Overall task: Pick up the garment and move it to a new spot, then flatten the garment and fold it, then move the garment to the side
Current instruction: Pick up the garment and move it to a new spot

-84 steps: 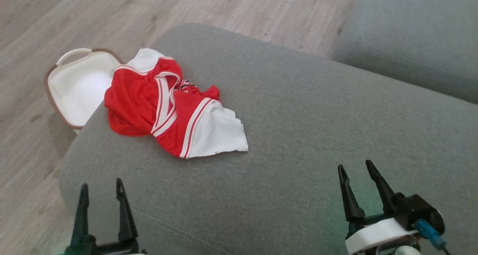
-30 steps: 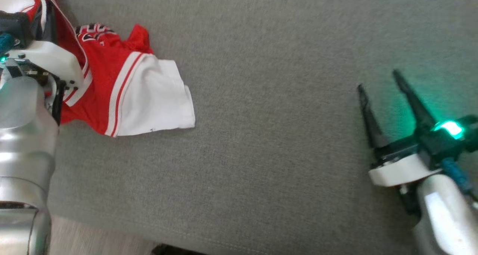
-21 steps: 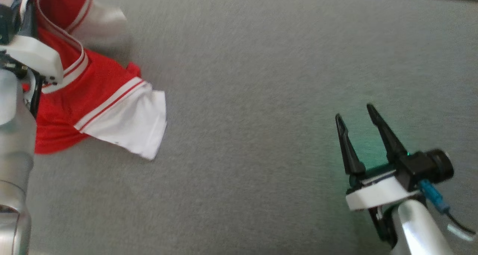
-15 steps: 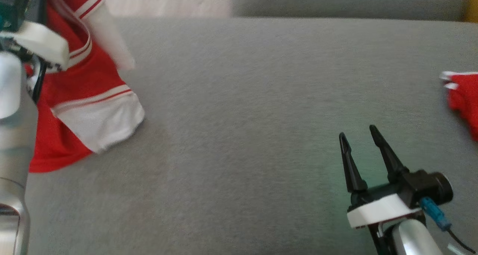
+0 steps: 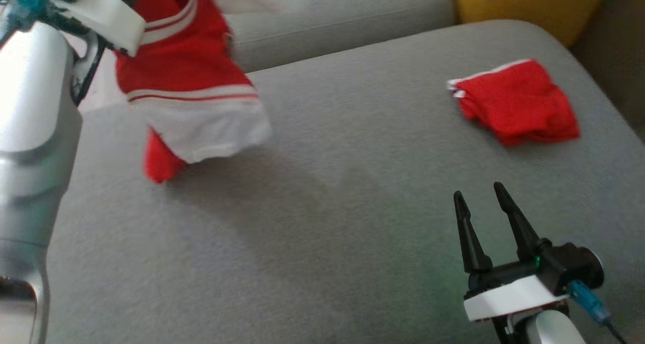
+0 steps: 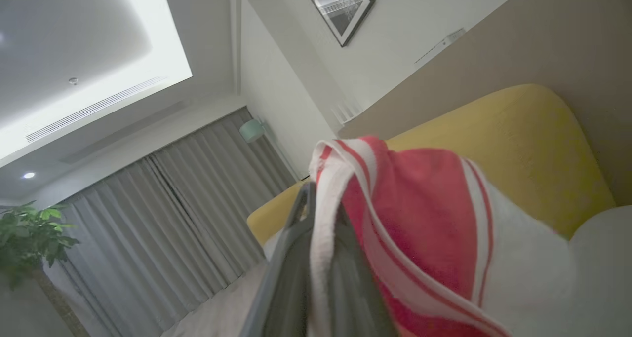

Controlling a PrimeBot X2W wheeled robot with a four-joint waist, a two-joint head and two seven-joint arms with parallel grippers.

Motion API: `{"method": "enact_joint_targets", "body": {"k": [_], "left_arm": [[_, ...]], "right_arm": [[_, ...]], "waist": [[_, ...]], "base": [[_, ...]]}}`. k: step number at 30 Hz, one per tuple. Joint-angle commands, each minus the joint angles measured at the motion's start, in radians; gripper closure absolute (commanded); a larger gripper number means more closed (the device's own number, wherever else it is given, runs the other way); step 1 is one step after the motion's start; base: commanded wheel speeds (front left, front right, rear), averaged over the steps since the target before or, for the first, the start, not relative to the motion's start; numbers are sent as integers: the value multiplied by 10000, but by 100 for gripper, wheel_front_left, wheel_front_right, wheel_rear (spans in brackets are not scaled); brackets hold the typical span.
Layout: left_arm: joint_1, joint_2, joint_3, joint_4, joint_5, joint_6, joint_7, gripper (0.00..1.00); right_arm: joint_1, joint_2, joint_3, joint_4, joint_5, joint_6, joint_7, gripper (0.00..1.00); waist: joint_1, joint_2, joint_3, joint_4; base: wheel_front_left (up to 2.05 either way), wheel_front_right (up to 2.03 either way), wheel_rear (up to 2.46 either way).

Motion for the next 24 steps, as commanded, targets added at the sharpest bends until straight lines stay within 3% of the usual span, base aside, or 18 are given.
{"method": "enact_joint_targets", "body": {"k": [1, 7, 15, 16, 17, 18, 24], "left_arm": [[-195, 407, 183, -454, -124, 24, 178, 100], [1038, -21, -643, -811, -540, 20, 393, 100], [2712, -688, -1408, 100, -859, 21, -563, 99], [2866, -778, -1465, 324, -893, 25, -705, 78], [2979, -873, -1507, 535, -914, 49, -854, 44], [3063, -974, -1531, 740, -946, 79, -980, 0], [3155, -1518, -1454, 1072, -1032, 473, -1588, 0]], "right_arm": [[-272, 20, 277, -408, 96, 65, -110, 0], [-468, 21, 398, -563, 232, 65, -110, 0], [-879, 21, 638, -712, 286, 65, -110, 0], [-920, 21, 675, -716, 300, 65, -110, 0], [-950, 21, 693, -719, 312, 65, -110, 0], [-974, 21, 704, -713, 304, 65, -110, 0], [-1020, 22, 626, -664, 305, 65, -110, 0]], "waist": [[1, 0, 70, -615], [1, 0, 893, -1034], [1, 0, 1806, -1281], [1, 0, 1896, -1288], [1, 0, 1981, -1275], [1, 0, 2055, -1245], [1, 0, 2144, -707]], "base": [[0, 0, 0], [0, 0, 0], [0, 0, 0], [0, 0, 0], [0, 0, 0], [0, 0, 0], [0, 0, 0]]}}
